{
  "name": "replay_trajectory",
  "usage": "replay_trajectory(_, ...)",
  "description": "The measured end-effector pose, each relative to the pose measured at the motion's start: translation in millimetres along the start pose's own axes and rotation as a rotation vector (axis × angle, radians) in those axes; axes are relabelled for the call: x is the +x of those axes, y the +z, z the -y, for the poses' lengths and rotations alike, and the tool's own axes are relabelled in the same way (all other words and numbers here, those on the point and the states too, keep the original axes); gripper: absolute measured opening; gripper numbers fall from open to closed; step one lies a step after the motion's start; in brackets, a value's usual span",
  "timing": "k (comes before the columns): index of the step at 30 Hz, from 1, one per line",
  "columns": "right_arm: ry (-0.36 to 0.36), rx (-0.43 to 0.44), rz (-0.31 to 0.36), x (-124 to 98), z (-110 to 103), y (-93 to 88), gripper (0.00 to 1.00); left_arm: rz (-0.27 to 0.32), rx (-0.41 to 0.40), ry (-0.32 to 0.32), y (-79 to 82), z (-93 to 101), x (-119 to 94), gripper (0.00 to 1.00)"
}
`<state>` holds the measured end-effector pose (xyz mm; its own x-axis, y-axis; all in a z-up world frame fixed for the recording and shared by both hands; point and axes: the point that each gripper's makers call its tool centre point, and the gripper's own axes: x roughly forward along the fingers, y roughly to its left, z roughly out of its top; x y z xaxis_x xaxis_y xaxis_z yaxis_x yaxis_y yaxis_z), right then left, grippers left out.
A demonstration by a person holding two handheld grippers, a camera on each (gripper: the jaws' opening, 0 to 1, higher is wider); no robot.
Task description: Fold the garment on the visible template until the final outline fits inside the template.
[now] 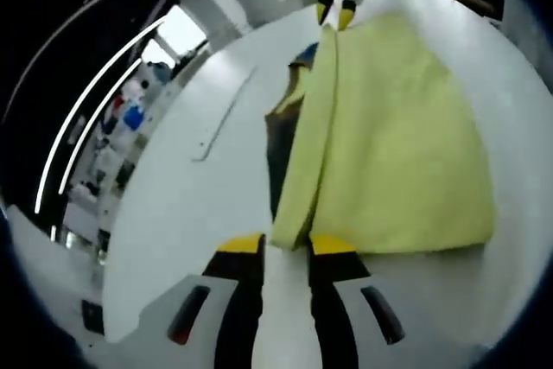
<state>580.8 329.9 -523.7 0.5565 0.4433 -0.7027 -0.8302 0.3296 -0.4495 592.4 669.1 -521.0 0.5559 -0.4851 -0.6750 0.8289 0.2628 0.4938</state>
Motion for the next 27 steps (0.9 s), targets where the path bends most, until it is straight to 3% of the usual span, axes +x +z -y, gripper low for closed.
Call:
replay_trajectory(4,-0.005,-0.026,-0.001,4.8,3.0,-0.7,0.14,-0.007,0.02,-0.007,-4.2,0.7,1.5,0.1)
replay_trajectory(7,-0.01,-0.042,-0.016,6.3,4.0,-4.7,0.03,-0.005,0.006,-0.006,-6.8,-0.3,-0.1,0.04)
replay_trajectory(9,-0.006,0.0,-0.002,8.6,5.5,-4.1,0.0,0.0,-0.02,0.005,-5.2,-1.9,-1.7,0.01)
replay_trajectory(15,-0.029,0.189,0.041,0.5,10.4,5.1,0.0,0.053,-0.22,0.008,2.0,-10.1,-6.9,0.0)
replay_trajectory(21,-0.037,0.315,0.081,-6.2,19.2,13.0,0.0,0.118,-0.369,0.021,11.4,-22.6,-12.5,0.0)
replay_trajectory(27,-0.072,0.472,0.158,-10.7,40.0,27.5,0.0,0.182,-0.566,0.059,23.1,-38.3,-18.2,0.0)
